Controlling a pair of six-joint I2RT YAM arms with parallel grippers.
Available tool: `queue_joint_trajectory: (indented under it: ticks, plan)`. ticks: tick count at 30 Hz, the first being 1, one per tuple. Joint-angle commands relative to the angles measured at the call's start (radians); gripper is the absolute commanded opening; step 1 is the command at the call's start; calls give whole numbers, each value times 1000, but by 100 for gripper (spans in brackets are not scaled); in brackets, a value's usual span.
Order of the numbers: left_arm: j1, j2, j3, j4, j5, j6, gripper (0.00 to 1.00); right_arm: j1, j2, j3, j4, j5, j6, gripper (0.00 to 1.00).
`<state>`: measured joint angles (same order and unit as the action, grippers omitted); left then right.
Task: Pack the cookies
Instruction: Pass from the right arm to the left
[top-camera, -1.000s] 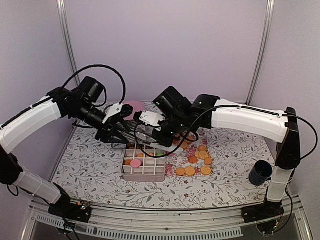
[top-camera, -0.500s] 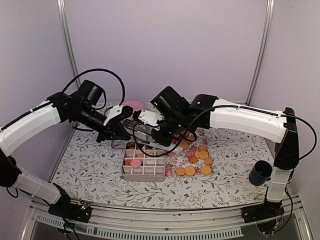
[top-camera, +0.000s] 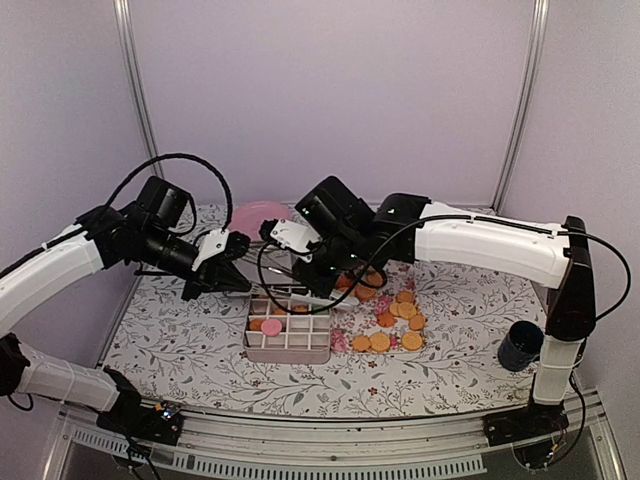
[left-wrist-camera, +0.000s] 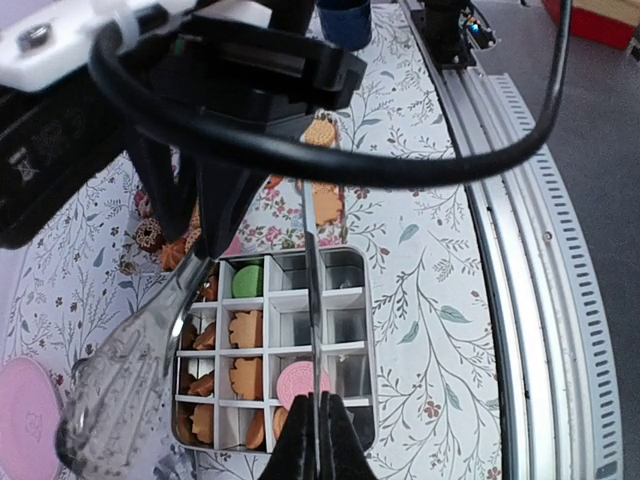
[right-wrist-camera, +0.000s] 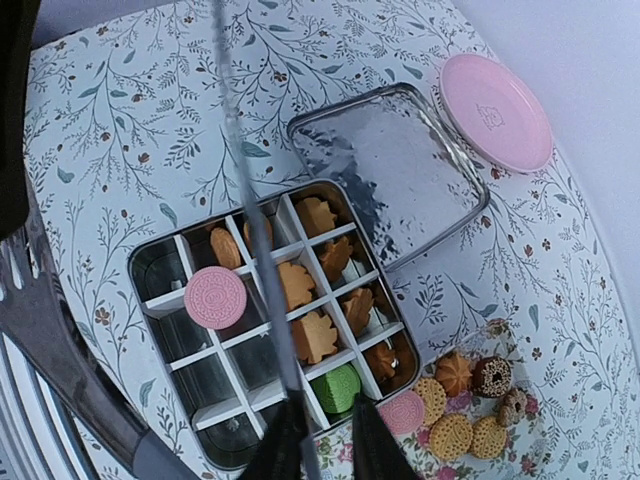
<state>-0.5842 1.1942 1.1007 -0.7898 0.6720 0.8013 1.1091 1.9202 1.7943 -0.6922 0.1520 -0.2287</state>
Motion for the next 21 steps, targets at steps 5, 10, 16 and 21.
queue_joint_trajectory:
  ticks: [5, 10, 16, 21]
  plan:
    - [-11, -128, -117, 295, 22, -147, 0, -69, -86, 74, 123, -116, 108, 71]
    - [-9, -258, -220, 595, -8, -359, 0, -125, -221, 32, 256, -145, 172, 99]
    - [46, -265, -246, 811, -47, -691, 0, -182, -450, -247, 603, -152, 309, 99]
    - [195, -237, -256, 996, 67, -1005, 0, -286, -570, -464, 893, -332, 461, 99]
